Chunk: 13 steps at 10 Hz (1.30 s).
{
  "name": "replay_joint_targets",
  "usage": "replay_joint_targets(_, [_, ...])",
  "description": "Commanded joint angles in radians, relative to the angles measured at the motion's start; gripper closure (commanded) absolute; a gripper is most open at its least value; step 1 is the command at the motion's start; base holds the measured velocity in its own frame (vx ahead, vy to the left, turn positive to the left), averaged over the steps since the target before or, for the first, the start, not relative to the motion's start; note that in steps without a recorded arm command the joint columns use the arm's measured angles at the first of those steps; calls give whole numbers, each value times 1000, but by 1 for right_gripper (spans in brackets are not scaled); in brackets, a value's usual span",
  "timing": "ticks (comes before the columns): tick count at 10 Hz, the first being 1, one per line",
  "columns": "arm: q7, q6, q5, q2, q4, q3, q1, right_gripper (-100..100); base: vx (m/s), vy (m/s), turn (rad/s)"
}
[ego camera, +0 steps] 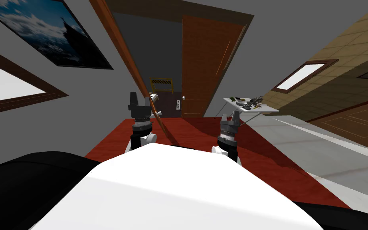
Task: Pull the door open
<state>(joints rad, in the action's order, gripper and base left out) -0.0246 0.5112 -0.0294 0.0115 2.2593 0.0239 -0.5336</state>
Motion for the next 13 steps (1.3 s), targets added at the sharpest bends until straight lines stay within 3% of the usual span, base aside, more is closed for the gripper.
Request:
replay_joint_targets(1, [27, 9, 22, 10, -34, 16, 15, -100, 56, 37, 49])
replay_joint_targets(5, [75, 25, 62, 24, -95, 44, 40, -100, 144, 18, 38])
replay_joint_targets(13, [211, 71, 173, 53, -267, 124, 113, -100, 116, 18, 44])
